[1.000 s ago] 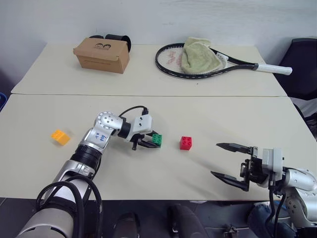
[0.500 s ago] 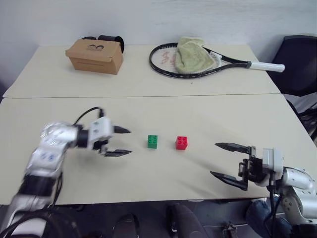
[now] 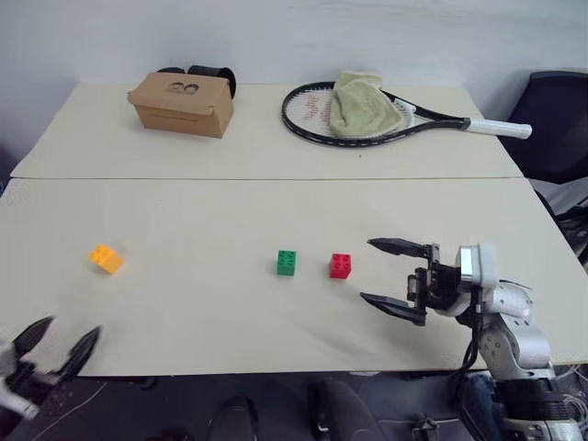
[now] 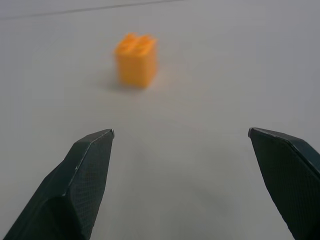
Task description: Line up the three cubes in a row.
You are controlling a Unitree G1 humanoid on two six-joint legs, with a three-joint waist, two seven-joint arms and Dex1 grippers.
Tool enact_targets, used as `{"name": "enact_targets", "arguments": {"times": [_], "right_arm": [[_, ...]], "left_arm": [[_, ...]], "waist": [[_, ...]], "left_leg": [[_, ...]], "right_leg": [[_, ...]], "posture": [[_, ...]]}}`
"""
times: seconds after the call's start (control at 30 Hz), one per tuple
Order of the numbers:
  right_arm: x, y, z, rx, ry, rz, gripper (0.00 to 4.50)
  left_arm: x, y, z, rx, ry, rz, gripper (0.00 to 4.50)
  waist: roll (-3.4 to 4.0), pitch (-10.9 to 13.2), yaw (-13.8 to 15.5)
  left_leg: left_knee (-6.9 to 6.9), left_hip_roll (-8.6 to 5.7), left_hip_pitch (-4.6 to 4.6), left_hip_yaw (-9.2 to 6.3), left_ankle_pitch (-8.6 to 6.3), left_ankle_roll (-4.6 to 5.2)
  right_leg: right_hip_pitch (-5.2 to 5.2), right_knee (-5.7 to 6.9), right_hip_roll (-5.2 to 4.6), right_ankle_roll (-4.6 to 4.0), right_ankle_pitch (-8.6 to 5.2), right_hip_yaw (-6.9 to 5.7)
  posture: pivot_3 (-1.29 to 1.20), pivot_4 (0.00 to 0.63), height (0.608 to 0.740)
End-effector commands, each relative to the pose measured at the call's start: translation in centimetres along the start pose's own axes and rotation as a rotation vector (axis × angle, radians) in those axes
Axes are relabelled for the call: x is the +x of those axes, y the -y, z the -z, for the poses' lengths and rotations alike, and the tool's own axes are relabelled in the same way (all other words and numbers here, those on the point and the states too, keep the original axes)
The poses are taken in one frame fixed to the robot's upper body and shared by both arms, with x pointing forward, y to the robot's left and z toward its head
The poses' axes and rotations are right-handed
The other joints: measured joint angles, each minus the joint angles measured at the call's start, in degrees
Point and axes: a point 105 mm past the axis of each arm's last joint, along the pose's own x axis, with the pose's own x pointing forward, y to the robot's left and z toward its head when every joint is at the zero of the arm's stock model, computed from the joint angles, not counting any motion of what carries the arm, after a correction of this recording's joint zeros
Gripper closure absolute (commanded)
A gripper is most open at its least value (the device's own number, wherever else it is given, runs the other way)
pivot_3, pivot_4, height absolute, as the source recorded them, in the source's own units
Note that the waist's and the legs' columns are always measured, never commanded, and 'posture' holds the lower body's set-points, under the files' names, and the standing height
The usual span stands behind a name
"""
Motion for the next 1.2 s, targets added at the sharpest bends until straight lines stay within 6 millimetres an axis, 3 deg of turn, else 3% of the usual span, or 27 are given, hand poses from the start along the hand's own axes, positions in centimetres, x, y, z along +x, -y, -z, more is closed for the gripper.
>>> {"name": "enact_targets", "arguments": {"times": [0.03, 0.17, 0.33, 0.43, 0.6, 0.7, 0.93, 1.07, 1.2], "right_arm": [[0.3, 0.0, -0.7, -0.030, 0.012, -0.011, 0.00], [0.5, 0.2, -0.8, -0.039, 0.011, -0.006, 0.00], [0.7, 0.0, -0.9, -0.046, 0.008, -0.001, 0.00], [0.7, 0.0, -0.9, -0.054, 0.002, 0.007, 0.00], [0.3, -0.2, -1.1, -0.076, -0.015, 0.046, 0.00], [0.0, -0.3, -1.2, -0.078, -0.023, 0.065, 0.00], [-0.2, -0.6, -1.5, -0.083, -0.035, 0.085, 0.00], [-0.4, -0.7, -1.6, -0.088, -0.045, 0.092, 0.00], [-0.9, -0.4, -1.4, -0.086, -0.054, 0.097, 0.00]], "left_arm": [[-0.2, -1.4, -0.6, 0.002, 0.042, -0.039, 0.02], [3.4, -1.9, -3.5, 0.062, 0.107, 0.033, 0.02], [8.6, -1.0, -6.5, 0.134, 0.107, 0.212, 0.02], [10.9, -0.7, -6.9, 0.166, 0.054, 0.296, 0.02], [13.3, -1.1, -6.3, 0.200, -0.055, 0.375, 0.02], [14.0, -1.3, -6.5, 0.223, -0.053, 0.387, 0.65], [14.7, -0.8, -5.8, 0.230, -0.074, 0.437, 2.89], [14.9, 0.2, -6.5, 0.237, -0.063, 0.499, 2.97], [15.5, 4.1, -9.7, 0.372, 0.008, 0.707, 2.97]], "waist": [[-0.01, -0.01, 0.41], [-0.20, -0.11, 1.50], [-0.21, -0.14, 1.13], [-0.20, -0.14, 0.64], [-0.21, -0.14, -0.10], [-0.21, -0.14, -0.30], [-0.21, -0.14, -0.52], [-0.21, -0.14, -0.40], [-0.23, -0.14, -0.05]], "left_leg": [[0.00, -0.02, 0.03, -0.04, -0.04, 0.03], [0.00, -0.01, 0.03, -0.17, -0.09, 0.04], [-0.10, 0.06, 0.06, -0.07, -0.13, -0.04], [-0.33, 0.07, 0.11, 0.06, -0.13, -0.09], [-0.51, 0.22, -0.07, 0.18, 0.05, -0.38], [-0.50, 0.21, -0.11, 0.30, 0.10, -0.40], [-0.47, 0.21, -0.10, 0.50, 0.11, -0.35], [-0.45, 0.21, -0.10, 0.50, 0.11, -0.35], [-0.35, 0.19, -0.12, 0.51, 0.11, -0.33]], "right_leg": [[0.07, -0.05, -0.04, -0.03, -0.02, -0.05], [0.17, -0.09, -0.09, -0.12, -0.06, -0.21], [0.20, -0.09, -0.11, -0.15, -0.03, -0.22], [0.13, -0.13, -0.08, -0.15, -0.04, -0.19], [-0.35, -0.05, 0.13, -0.20, -0.09, -0.22], [-0.52, 0.10, 0.14, -0.20, -0.09, -0.18], [-0.61, 0.17, 0.14, -0.15, -0.06, -0.17], [-0.62, 0.20, 0.13, -0.15, -0.06, -0.16], [-0.61, 0.28, 0.13, -0.14, -0.05, -0.17]], "posture": [[0.00, 0.150, 0.740], [0.00, 0.150, 0.740], [0.00, 0.150, 0.740], [0.00, 0.150, 0.740], [0.00, 0.150, 0.740], [0.00, 0.150, 0.740], [0.00, 0.150, 0.740], [0.00, 0.150, 0.740], [0.00, 0.150, 0.740]]}}
